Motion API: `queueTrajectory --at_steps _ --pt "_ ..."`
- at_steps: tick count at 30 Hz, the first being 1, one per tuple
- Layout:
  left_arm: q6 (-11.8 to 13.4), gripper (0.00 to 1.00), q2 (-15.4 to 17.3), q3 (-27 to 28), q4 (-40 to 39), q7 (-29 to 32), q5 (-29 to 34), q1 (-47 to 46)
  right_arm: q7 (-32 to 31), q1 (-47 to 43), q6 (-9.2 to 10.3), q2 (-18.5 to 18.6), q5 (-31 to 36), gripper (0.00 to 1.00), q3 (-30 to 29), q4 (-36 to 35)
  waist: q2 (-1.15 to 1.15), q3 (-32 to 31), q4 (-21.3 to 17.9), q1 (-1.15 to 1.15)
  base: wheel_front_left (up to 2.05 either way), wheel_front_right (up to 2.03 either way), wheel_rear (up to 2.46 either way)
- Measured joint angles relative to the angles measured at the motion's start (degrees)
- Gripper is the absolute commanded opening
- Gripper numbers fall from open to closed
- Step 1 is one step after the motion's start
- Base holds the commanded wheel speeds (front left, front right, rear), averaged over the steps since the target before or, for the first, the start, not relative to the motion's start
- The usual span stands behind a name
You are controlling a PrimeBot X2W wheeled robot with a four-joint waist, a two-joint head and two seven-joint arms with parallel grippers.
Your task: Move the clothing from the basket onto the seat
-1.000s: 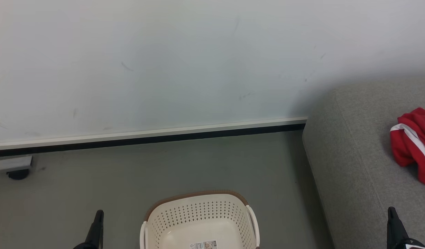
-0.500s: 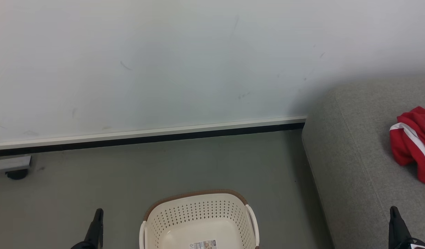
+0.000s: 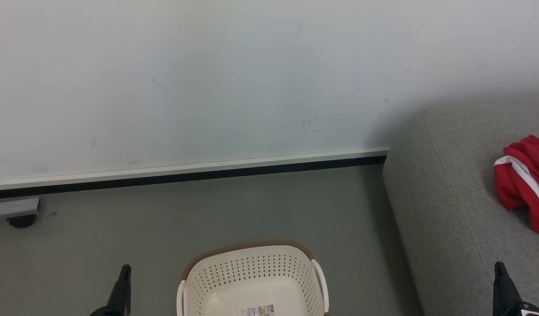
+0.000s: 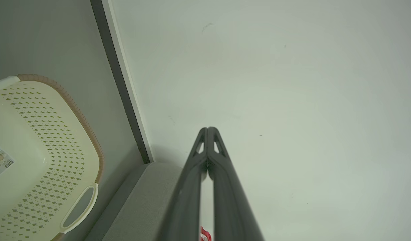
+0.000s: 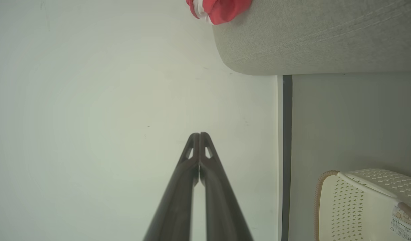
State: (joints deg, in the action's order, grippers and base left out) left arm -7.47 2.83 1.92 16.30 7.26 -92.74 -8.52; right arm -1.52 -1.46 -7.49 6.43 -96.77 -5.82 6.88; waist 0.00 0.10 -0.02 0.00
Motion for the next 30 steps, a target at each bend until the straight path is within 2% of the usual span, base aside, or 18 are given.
queueTrajectory --at_steps 30 --pt "0.0 0.00 0.0 0.0 0.0 0.0 0.0 0.0 -0.5 0.0 0.00 -0.4 0.4 0.00 -0.5 0.0 0.00 0.0 0.0 0.00 0.00 0.00 0.00"
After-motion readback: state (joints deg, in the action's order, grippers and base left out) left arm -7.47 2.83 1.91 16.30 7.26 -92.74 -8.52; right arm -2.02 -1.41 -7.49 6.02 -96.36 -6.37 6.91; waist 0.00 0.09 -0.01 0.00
